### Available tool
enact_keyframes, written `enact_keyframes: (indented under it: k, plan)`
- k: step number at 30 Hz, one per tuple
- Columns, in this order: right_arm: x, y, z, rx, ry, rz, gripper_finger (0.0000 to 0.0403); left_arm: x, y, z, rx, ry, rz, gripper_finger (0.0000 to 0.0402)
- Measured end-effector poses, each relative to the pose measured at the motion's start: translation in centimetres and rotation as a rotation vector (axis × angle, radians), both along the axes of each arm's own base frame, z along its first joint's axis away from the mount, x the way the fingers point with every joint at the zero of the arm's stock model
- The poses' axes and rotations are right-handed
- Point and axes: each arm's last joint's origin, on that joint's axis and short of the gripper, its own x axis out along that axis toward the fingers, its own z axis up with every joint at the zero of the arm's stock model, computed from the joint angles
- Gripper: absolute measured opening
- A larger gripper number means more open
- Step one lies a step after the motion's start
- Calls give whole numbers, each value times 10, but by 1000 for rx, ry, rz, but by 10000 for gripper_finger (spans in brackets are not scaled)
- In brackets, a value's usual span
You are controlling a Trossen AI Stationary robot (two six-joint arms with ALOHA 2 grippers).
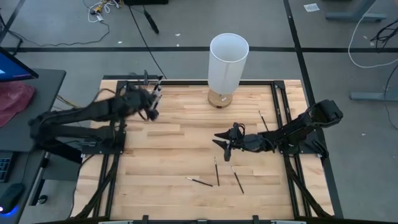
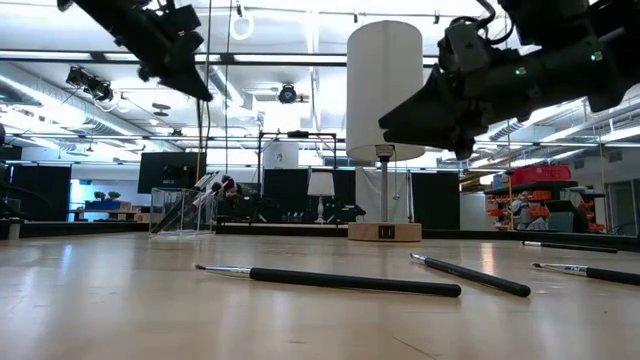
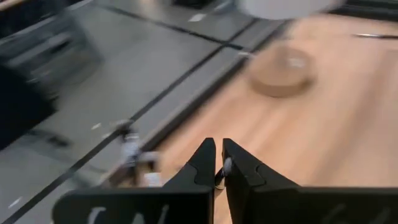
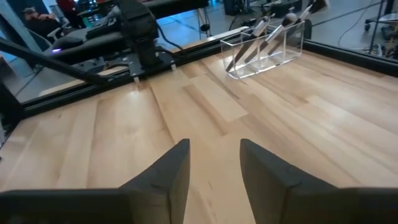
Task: Put items in baskets/containers
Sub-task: Put the black eyeshadow brush into the transparent organizer
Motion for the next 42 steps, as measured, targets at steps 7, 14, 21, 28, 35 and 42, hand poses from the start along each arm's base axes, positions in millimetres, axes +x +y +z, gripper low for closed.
enact_keyframes:
  k: [7,14,21,28,35,42]
  plan:
    - [2,-8,0,6,-4,-34,137,-14,43,18,-24,85,86,13]
    - [3,-13,1,52,-23,-64,137,-10,91,-15,-171,245,86,13]
    - [2,-11,1,75,-28,-61,137,3,112,-44,-239,382,48,13]
    - [2,-11,0,75,-27,-59,136,13,119,-59,-296,388,-13,14]
    - [2,-11,0,96,-28,-64,136,18,123,-71,-344,412,-18,29]
    - [2,-11,0,98,-29,-65,136,19,124,-72,-333,412,-9,50]
